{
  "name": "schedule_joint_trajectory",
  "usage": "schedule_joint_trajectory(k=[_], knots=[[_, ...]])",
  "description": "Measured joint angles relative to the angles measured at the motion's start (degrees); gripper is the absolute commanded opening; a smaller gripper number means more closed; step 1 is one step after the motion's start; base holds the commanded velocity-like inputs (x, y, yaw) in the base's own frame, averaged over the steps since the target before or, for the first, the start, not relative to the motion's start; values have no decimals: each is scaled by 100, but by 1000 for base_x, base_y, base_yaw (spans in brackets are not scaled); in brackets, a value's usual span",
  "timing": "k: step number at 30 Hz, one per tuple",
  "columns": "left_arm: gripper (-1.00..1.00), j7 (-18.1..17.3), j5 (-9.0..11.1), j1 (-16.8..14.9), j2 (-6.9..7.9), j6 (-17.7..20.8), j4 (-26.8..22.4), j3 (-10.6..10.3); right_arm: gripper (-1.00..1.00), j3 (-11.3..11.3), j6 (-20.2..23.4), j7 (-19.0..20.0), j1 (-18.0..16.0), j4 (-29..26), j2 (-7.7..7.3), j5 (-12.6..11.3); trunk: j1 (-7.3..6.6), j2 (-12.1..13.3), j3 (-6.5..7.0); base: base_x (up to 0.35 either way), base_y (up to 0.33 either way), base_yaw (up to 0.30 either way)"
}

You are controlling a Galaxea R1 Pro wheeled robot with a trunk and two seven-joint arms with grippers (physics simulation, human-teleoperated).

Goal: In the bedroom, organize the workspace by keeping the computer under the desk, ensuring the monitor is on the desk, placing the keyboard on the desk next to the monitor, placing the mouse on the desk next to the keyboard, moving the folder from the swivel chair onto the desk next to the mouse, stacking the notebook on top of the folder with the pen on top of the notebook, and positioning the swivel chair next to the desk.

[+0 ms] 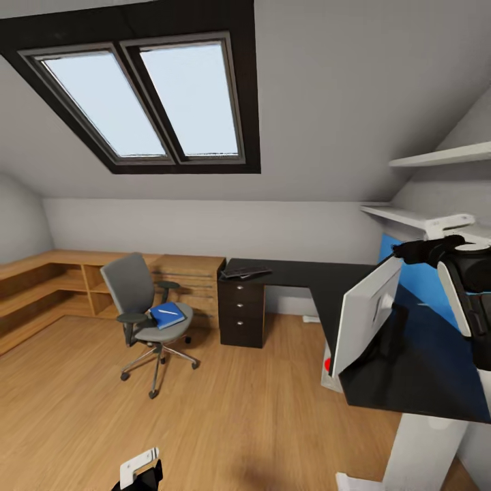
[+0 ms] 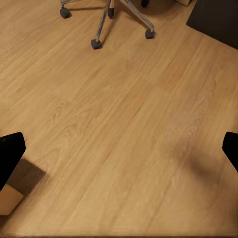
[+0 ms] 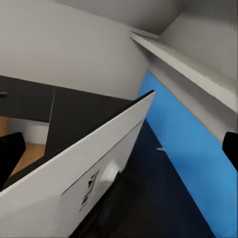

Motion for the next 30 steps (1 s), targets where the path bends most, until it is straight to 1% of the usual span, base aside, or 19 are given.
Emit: schedule_joint_trajectory(k=[5, 11, 13, 18, 20, 24, 26, 30], knots=[[100, 1, 1, 0, 0, 0, -2, 1, 100, -411, -33, -14, 326, -7, 6, 5, -2, 0, -1, -62, 0, 0], [100, 1, 1, 1, -1, 0, 0, 1, 100, -700, -20, -15, 468, -4, 21, 1, -2, 0, 0, -13, 0, 0], [100, 0, 1, -1, 0, 0, 5, 0, 100, -851, -9, -16, 510, -3, 31, 5, -2, 0, 0, -3, 0, 0], [100, 0, 1, -1, -1, 0, 7, -1, 100, -954, -6, -16, 536, -2, 38, -1, -2, 0, 0, -2, 0, 0], [100, -3, -4, 0, 0, 0, 7, 0, 100, -978, -5, -20, 546, -3, 41, 1, 0, 1, 0, -208, -89, 0], [100, -10, -7, 0, -1, 0, 8, -3, 100, -992, -27, -30, 738, 20, 46, 9, 1, 1, 0, -289, -165, 0], [100, -11, -12, -1, 0, 0, 8, -5, 100, -991, -53, -32, 920, 11, 52, -1, 1, 1, 0, -280, -210, 0], [100, -10, -15, 0, 0, 0, 8, -2, 100, -997, -90, -34, 992, 17, 140, 5, 0, 0, 0, -188, -189, 0]])
